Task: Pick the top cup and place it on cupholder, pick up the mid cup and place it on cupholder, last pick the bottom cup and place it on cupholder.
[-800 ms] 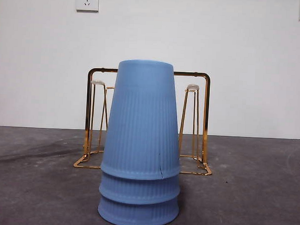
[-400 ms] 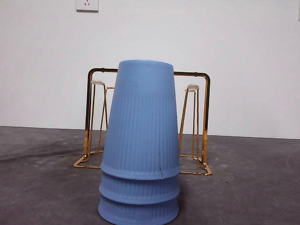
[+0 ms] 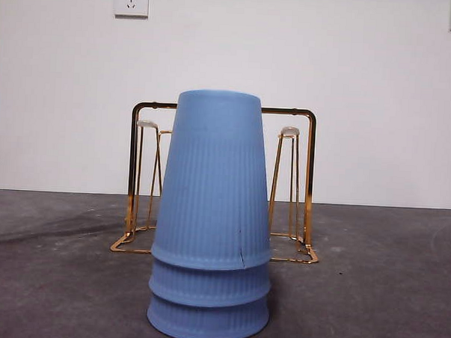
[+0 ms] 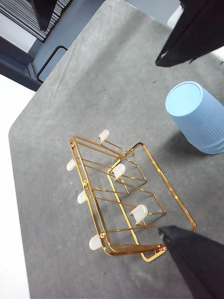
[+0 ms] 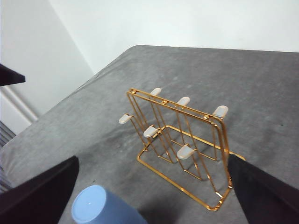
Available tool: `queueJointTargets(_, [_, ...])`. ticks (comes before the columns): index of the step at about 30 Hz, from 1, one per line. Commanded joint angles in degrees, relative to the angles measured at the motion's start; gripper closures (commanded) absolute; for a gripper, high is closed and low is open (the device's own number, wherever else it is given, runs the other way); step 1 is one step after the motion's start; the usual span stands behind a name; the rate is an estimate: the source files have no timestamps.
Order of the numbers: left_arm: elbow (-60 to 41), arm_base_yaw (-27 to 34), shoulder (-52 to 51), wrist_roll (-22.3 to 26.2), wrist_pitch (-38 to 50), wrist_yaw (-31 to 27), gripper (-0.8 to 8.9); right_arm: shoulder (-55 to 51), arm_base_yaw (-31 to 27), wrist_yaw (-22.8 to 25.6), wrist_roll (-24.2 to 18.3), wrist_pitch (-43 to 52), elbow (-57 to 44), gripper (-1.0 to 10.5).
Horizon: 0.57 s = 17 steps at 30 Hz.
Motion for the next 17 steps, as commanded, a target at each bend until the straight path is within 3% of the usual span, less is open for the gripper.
queueJointTargets(1, [1.22,-0.26,0.17,0.02,0.52,0.31,2.48,0.33,2.34,0.42,0.15,0.5,1.27,4.3])
queueJointTargets(6, [1.22,-0.37,-1.68,-1.03,-0.33,0.31,2.48,1.29,10.51,7.67,0.28,-0.35,2.69,4.3])
queueJointTargets(17, [1.22,-1.03,-8.39,-0.66,-2.56,0.31,2.51,13.44,35.43,24.28,1.66,-4.79,9.25,4.3])
